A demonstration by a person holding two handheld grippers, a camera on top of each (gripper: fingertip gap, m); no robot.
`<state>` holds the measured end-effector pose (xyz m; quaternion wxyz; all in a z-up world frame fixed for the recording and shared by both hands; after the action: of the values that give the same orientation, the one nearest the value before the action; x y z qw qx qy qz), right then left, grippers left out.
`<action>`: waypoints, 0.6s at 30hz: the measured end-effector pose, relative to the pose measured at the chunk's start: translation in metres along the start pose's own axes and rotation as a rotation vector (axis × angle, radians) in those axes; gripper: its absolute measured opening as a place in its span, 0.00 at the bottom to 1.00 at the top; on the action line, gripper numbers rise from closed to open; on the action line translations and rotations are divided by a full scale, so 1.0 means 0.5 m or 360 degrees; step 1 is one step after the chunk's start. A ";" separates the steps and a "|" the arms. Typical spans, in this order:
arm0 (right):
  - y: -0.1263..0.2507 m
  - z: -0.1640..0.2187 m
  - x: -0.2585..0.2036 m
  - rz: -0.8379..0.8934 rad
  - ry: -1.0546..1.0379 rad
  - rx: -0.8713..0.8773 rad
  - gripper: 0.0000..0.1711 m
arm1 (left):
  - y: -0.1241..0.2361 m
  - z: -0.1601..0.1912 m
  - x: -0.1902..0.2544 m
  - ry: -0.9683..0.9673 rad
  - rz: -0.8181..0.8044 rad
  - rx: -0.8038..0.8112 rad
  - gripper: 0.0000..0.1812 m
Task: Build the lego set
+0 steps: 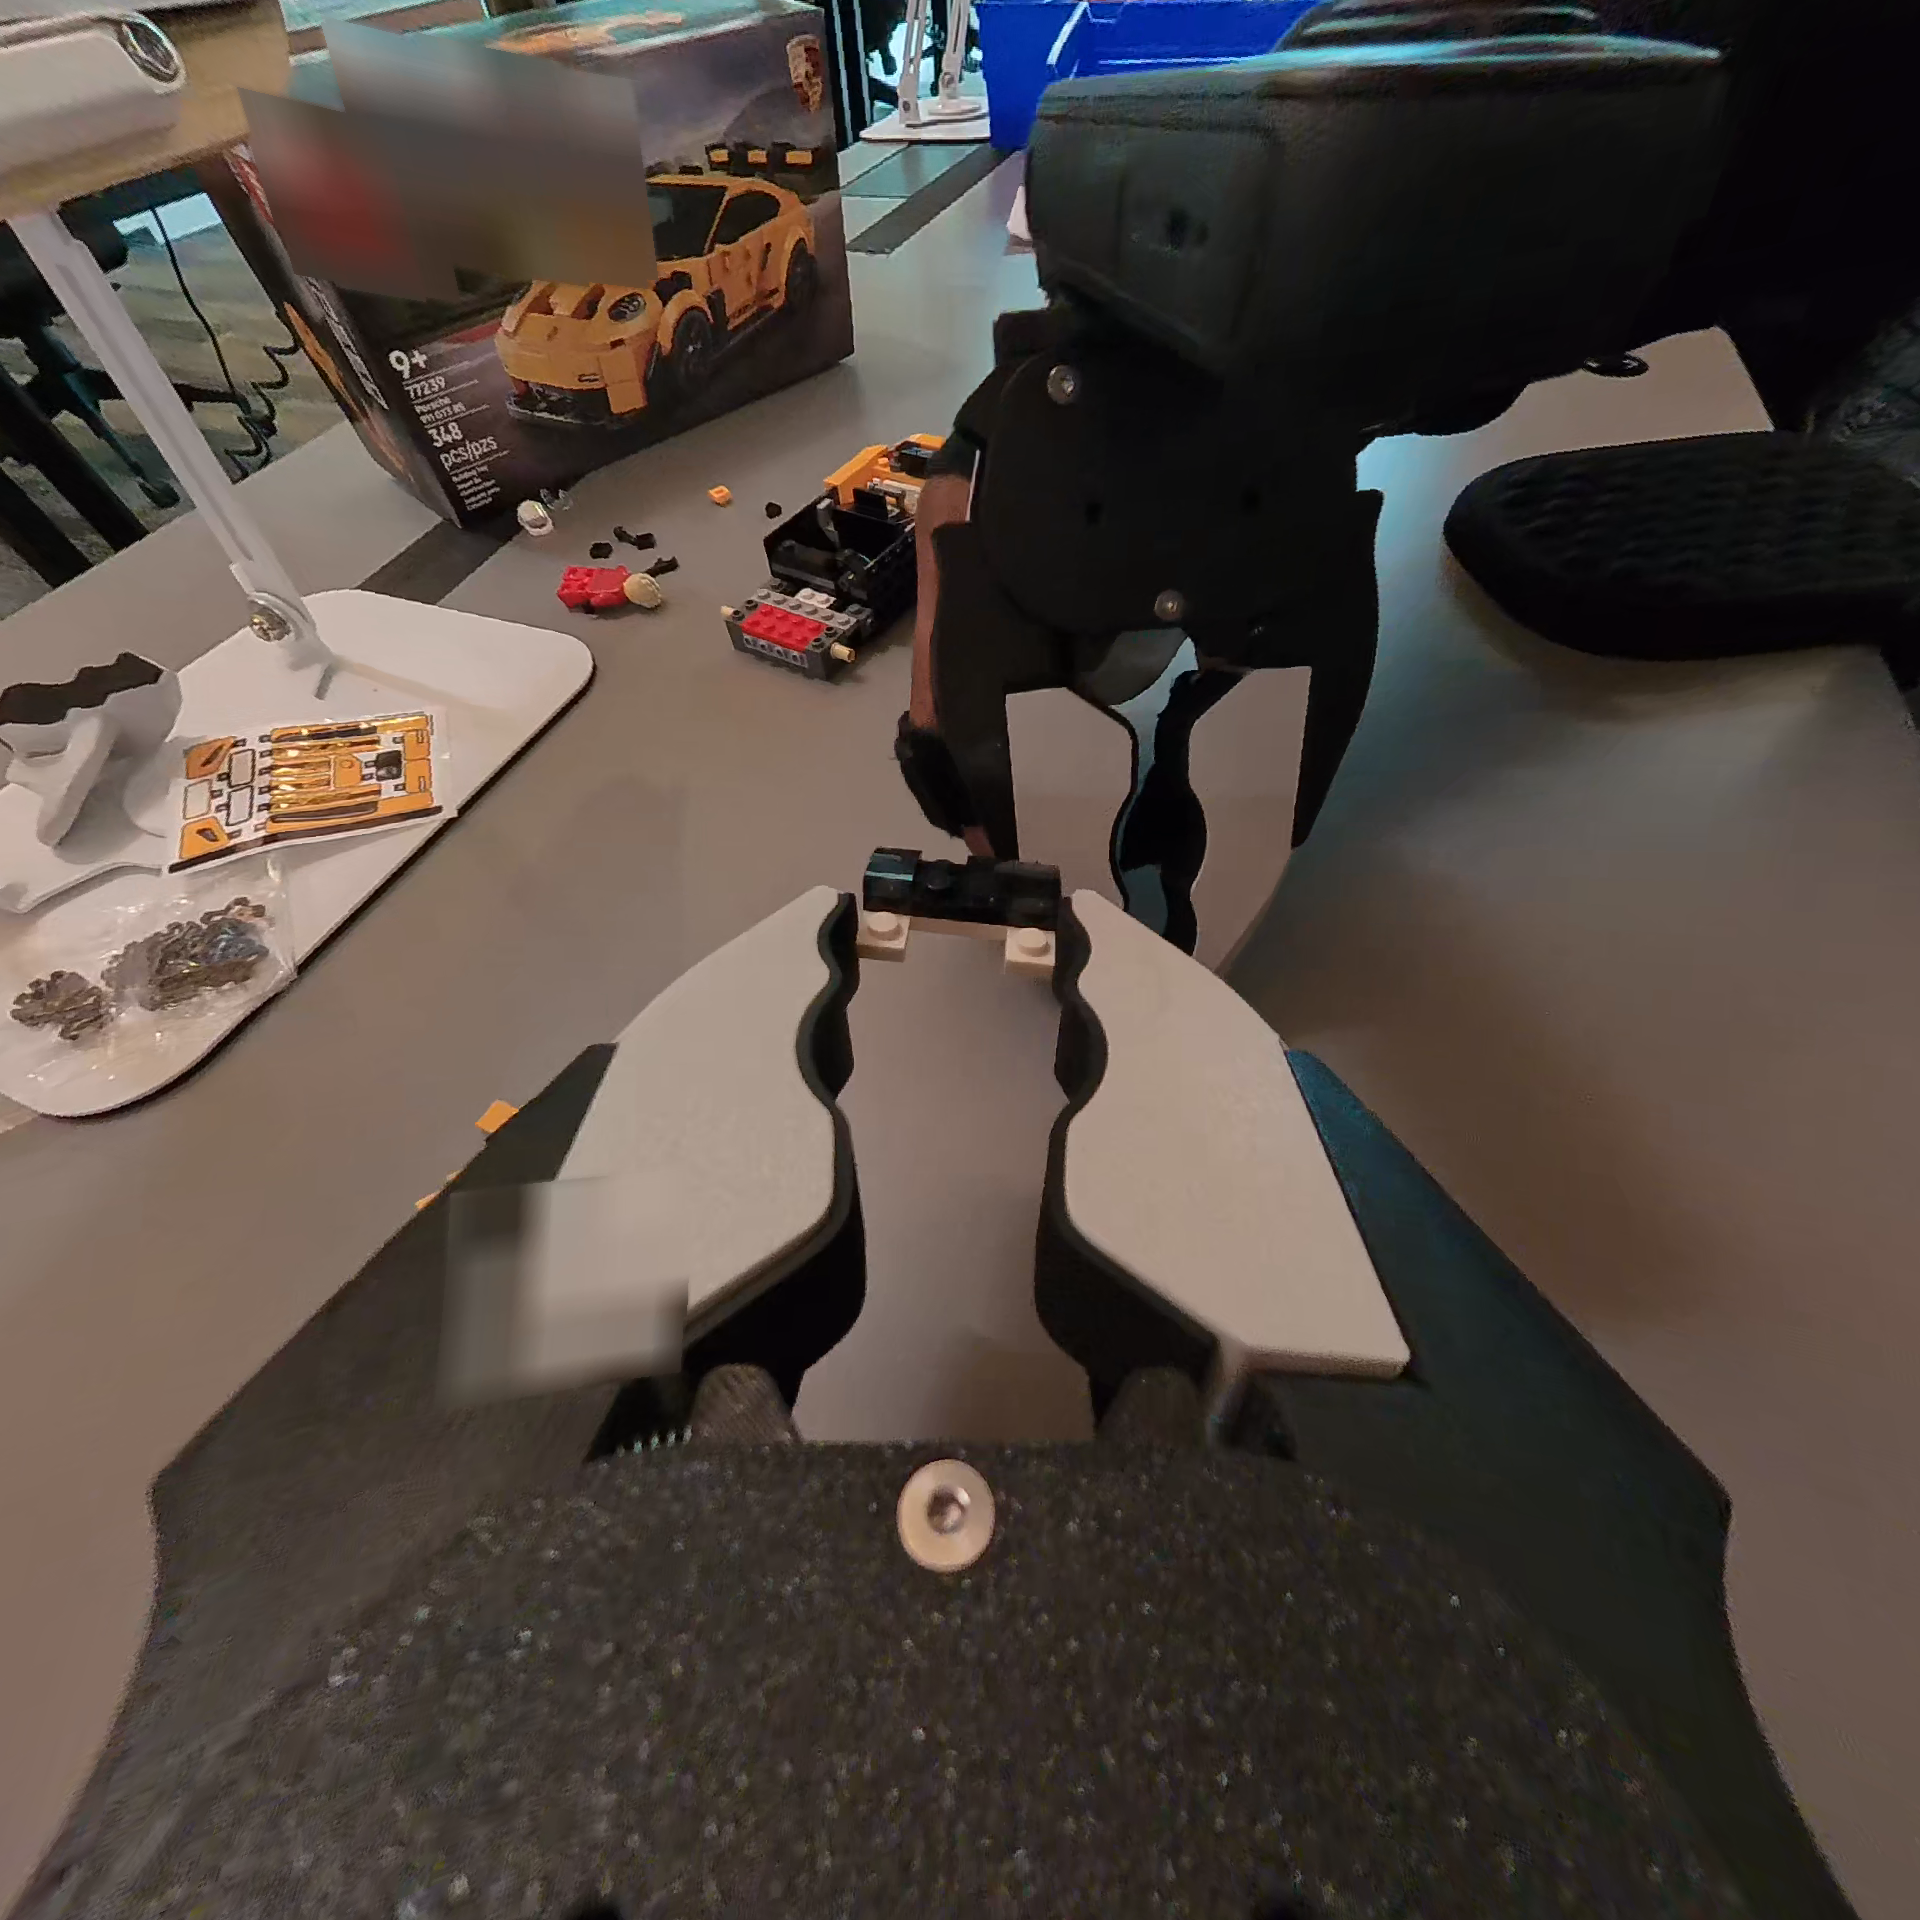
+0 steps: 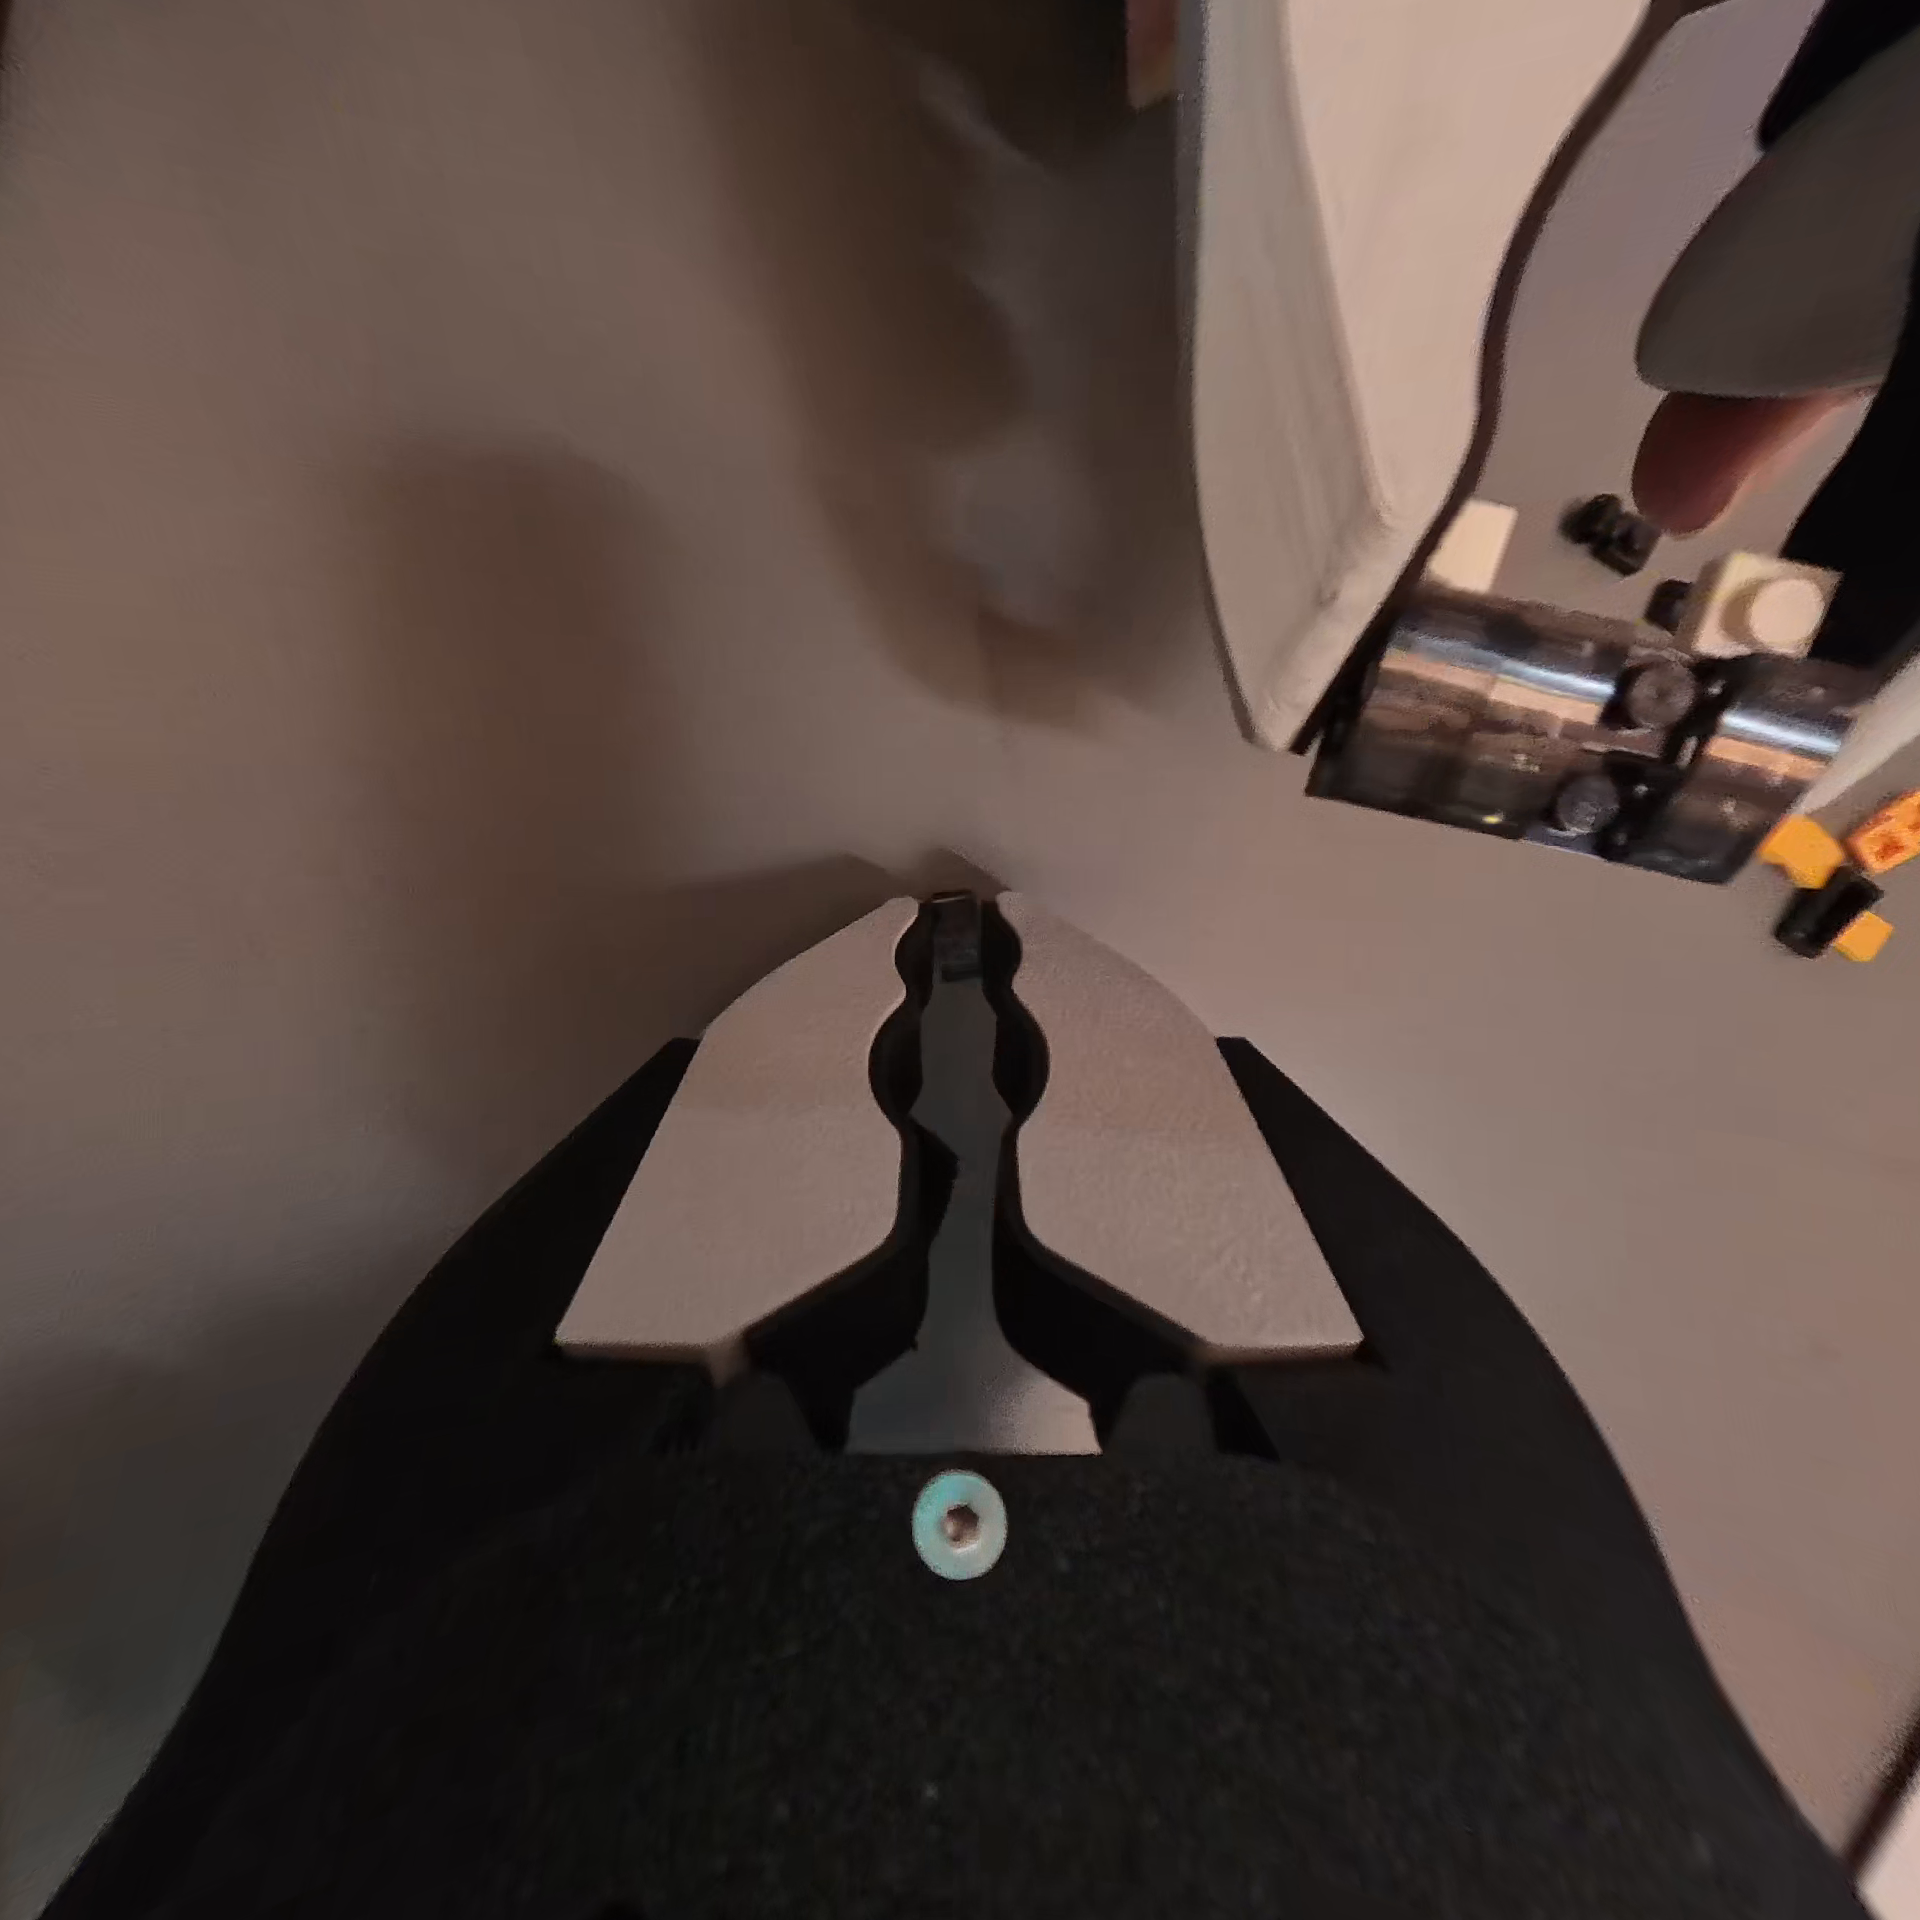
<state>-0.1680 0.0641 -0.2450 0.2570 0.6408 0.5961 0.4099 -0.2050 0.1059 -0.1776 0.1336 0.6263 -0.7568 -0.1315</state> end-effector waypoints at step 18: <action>0.212 -0.109 0.065 0.0507 -0.0608 0.0527 0.04 | -0.034 -0.052 0.056 -0.0042 0.0149 0.0267 0.20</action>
<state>-0.1559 0.0705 -0.1220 0.1890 0.8250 0.4876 0.2143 -0.1852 0.0745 -0.1586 0.0767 0.5973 -0.7953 -0.0695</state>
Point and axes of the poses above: each gripper's, where its closed fingertips meet, y back along the fingers, z out of its underside, x = y × z across the jaws, the point moved 2 cm from there along y, back along the fingers, and after that the axes turned 13 degrees about z, right-handed, at the moved point
